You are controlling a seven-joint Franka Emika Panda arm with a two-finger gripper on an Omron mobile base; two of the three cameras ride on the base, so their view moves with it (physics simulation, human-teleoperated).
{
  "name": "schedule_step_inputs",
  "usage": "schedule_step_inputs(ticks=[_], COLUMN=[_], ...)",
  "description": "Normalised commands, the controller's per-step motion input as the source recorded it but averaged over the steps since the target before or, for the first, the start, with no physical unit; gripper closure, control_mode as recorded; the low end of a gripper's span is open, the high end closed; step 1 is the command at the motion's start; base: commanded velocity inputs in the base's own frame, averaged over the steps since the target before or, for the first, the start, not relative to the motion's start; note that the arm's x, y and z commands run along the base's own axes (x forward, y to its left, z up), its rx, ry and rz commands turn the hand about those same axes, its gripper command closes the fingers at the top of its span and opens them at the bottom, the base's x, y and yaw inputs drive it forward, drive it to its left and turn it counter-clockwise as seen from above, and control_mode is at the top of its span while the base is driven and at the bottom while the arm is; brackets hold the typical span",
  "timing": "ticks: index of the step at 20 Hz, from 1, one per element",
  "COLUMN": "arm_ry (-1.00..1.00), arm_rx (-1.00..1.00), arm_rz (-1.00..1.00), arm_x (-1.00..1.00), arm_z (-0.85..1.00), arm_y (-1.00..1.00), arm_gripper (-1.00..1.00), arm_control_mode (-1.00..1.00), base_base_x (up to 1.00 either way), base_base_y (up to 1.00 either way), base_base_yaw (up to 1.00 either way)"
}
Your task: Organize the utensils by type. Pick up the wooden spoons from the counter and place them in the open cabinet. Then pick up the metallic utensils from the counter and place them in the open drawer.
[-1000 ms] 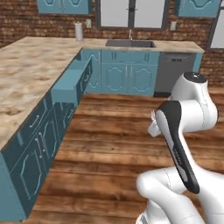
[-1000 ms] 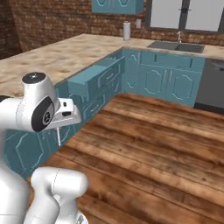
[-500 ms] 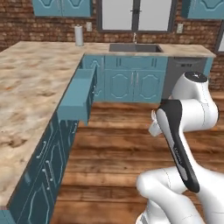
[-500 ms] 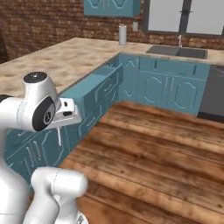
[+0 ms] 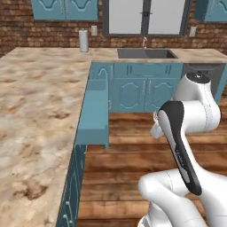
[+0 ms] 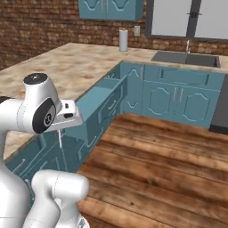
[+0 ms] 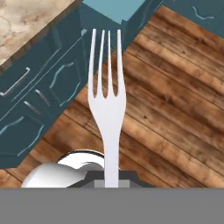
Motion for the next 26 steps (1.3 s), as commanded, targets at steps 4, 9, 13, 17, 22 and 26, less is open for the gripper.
schedule_step_inputs(ticks=[4,9,13,17,22,26], arm_ry=[0.0,0.0,0.0,0.0,0.0,0.0], arm_rx=[0.0,0.0,0.0,0.0,0.0,0.0], arm_rz=[0.0,0.0,0.0,0.0,0.0,0.0], arm_x=[0.0,0.0,0.0,0.0,0.0,0.0], arm_z=[0.0,0.0,0.0,0.0,0.0,0.0], arm_y=[0.0,0.0,0.0,0.0,0.0,0.0], arm_gripper=[1.0,1.0,1.0,1.0,1.0,1.0], arm_control_mode=[1.0,1.0,1.0,1.0,1.0,1.0], base_base_x=[0.75,0.67,0.63,0.71,0.68,0.44], base_base_y=[0.58,0.58,0.42,0.27,0.37,0.48], base_base_yaw=[-0.1,-0.08,-0.06,-0.05,-0.04,0.0])
